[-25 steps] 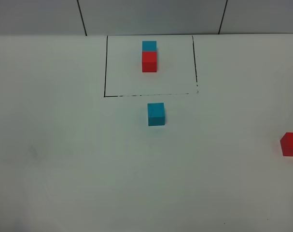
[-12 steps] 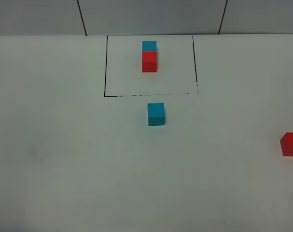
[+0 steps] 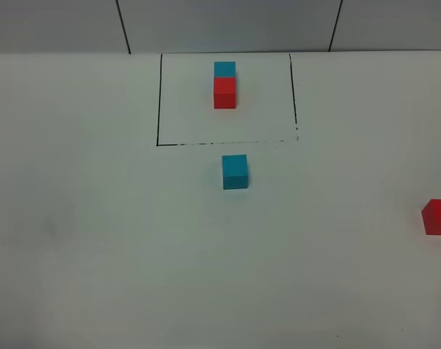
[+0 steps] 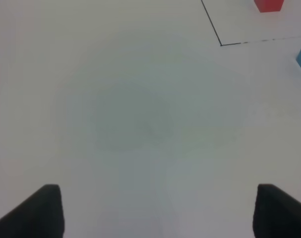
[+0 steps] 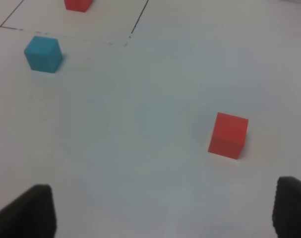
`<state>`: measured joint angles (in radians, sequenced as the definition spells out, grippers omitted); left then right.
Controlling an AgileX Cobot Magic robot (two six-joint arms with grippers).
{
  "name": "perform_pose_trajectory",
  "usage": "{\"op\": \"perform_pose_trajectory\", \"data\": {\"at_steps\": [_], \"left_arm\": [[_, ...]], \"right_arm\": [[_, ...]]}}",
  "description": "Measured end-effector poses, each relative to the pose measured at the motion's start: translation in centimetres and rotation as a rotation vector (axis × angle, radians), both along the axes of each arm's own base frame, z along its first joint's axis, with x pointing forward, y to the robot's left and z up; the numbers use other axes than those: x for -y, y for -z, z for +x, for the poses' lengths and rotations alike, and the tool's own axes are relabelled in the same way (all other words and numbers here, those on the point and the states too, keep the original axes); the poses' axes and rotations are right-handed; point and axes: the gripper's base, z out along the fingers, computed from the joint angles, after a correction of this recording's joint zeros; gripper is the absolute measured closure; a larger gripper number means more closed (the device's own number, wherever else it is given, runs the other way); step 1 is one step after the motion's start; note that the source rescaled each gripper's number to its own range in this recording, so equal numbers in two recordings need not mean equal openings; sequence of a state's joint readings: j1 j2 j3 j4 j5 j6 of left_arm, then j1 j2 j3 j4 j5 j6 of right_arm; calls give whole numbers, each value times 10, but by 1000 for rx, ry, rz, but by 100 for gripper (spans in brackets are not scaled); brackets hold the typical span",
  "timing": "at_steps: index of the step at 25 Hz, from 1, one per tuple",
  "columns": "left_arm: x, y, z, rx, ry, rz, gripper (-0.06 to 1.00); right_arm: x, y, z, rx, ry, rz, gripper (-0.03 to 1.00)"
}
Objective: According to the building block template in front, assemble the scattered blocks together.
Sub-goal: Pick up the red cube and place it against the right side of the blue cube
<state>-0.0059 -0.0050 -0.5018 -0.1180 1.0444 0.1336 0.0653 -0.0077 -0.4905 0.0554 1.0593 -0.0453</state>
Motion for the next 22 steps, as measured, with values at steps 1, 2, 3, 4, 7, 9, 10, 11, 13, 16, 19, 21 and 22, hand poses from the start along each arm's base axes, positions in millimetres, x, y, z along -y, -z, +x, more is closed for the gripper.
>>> {"op": "perform_pose_trajectory", "data": {"at_steps": [1, 2, 3, 4, 7, 9, 10, 11, 13, 16, 19, 21, 22], "left_arm": [[0, 0, 0, 0, 0, 0, 25], [0, 0, 0, 0, 0, 0, 25], [0, 0, 0, 0, 1, 1, 25], [0, 0, 0, 0, 0, 1, 25], [0, 0, 0, 0, 0, 1, 25], [0, 0, 0, 0, 1, 1, 25], [0, 0, 0, 0, 1, 1, 25], [0, 0, 0, 0, 1, 1, 25], [0, 0, 0, 0, 1, 1, 25], [0, 0, 0, 0, 1, 2, 25], [0, 0, 0, 0, 1, 2, 25], [0, 0, 0, 0, 1, 2, 25], [0, 0, 0, 0, 1, 2, 25]], "right_arm": [[0, 0, 0, 0, -3, 4, 21], [-1, 0, 0, -1, -8, 12, 21], [-2, 0, 0, -2, -16, 24, 21], [-3, 0, 0, -2, -24, 36, 21], [-6, -1, -1, -4, -40, 62, 21], [-6, 0, 3, -32, -40, 61, 21], [-6, 0, 6, -60, -39, 60, 21], [-7, 0, 11, -101, -35, 63, 21], [-8, -1, 25, -199, -23, 72, 21], [-9, -1, 53, -359, 2, 87, 21], [-10, 5, 88, -498, 25, 68, 21], [-9, 10, 113, -563, 40, 39, 21], [-10, 14, 126, -594, 45, 28, 21]]}}
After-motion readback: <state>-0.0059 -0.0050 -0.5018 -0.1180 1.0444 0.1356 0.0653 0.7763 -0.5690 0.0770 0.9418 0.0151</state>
